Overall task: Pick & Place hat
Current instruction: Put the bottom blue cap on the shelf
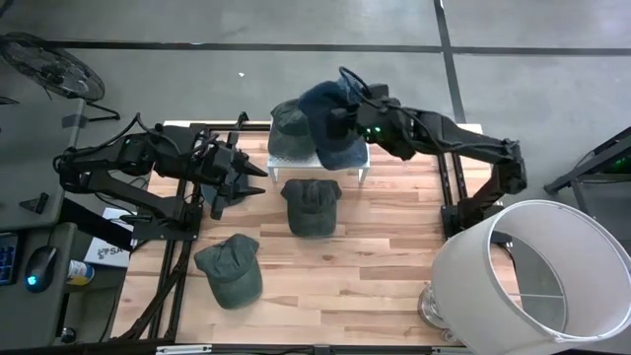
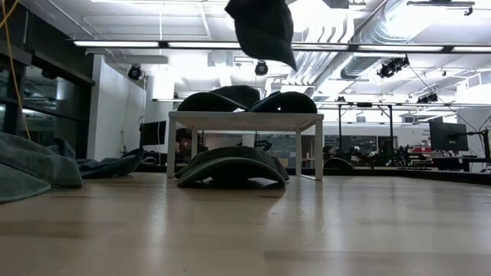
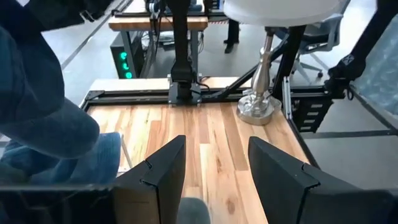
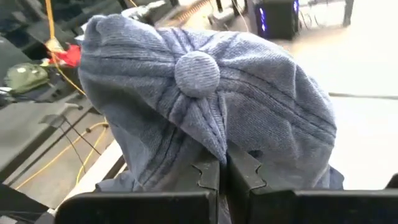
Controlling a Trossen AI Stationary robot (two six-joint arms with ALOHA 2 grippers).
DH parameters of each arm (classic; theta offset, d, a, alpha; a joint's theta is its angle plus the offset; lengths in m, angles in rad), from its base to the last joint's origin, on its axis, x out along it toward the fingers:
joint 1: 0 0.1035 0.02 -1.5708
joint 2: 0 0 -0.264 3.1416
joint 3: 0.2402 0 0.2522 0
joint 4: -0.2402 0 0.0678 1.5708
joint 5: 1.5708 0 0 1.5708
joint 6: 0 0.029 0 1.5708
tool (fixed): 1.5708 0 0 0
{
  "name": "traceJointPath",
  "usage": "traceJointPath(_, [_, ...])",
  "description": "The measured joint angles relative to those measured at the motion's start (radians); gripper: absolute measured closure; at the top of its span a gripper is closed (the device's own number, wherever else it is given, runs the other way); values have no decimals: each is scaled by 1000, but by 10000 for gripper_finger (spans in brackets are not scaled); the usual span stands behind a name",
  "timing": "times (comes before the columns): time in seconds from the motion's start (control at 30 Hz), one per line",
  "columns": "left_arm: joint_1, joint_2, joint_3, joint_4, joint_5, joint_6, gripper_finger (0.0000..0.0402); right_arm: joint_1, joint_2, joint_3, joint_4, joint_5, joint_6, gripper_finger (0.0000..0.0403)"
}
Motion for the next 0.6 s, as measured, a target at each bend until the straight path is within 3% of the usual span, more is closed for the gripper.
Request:
traceJointPath(0.23, [0, 0, 0, -63, -78, -11, 229, -27, 118, 190, -200, 0, 138, 402])
traceJointPath(0.37, [0, 0, 0, -103, -116, -12, 229, -45, 162, 268, -314, -60, 216, 403])
traceJointPath(0.6, [0, 0, 0, -119, -119, -12, 229, -73, 182, 269, -428, -149, 330, 403])
